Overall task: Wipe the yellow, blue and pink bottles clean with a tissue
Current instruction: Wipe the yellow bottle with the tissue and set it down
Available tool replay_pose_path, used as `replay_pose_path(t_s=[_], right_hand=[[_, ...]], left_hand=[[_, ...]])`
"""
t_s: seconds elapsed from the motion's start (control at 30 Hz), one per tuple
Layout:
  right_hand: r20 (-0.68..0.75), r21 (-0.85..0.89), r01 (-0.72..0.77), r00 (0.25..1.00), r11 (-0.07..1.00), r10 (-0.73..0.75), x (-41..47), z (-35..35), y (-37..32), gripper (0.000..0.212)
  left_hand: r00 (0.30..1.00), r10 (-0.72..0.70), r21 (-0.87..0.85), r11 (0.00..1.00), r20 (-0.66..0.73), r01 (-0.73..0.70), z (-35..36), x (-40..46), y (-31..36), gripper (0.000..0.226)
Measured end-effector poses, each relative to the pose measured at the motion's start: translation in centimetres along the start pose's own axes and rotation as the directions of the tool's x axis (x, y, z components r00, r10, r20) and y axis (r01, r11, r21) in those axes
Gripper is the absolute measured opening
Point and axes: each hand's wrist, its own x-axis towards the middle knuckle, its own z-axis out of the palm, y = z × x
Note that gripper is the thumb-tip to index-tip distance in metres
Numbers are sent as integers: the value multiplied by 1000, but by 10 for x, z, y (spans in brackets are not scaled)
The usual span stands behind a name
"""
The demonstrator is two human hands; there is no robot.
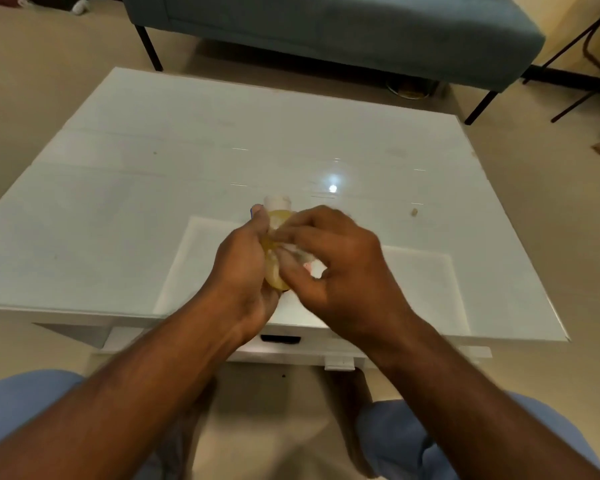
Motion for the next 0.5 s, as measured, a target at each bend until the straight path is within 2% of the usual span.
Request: replay_pose_path(t_s=[0.07, 0.2, 0.37, 0.5], right_hand=[[52, -28, 71, 996, 997, -69, -4, 3, -6, 21], [-136, 66, -107, 984, 992, 115, 10, -7, 11, 28], [-4, -6, -35, 999, 999, 35, 0, 3, -3, 17], [-126, -35, -151, 981, 988, 146, 9, -6, 13, 15]], left_hand=[[1000, 3, 19, 1000, -5, -3, -2, 0, 1, 49], [999, 48, 70, 996, -20, -47, 2, 2, 1, 43], [999, 29, 69, 997, -26, -27, 2, 0, 1, 45], [999, 39, 51, 998, -34, -38, 4, 2, 0, 42]])
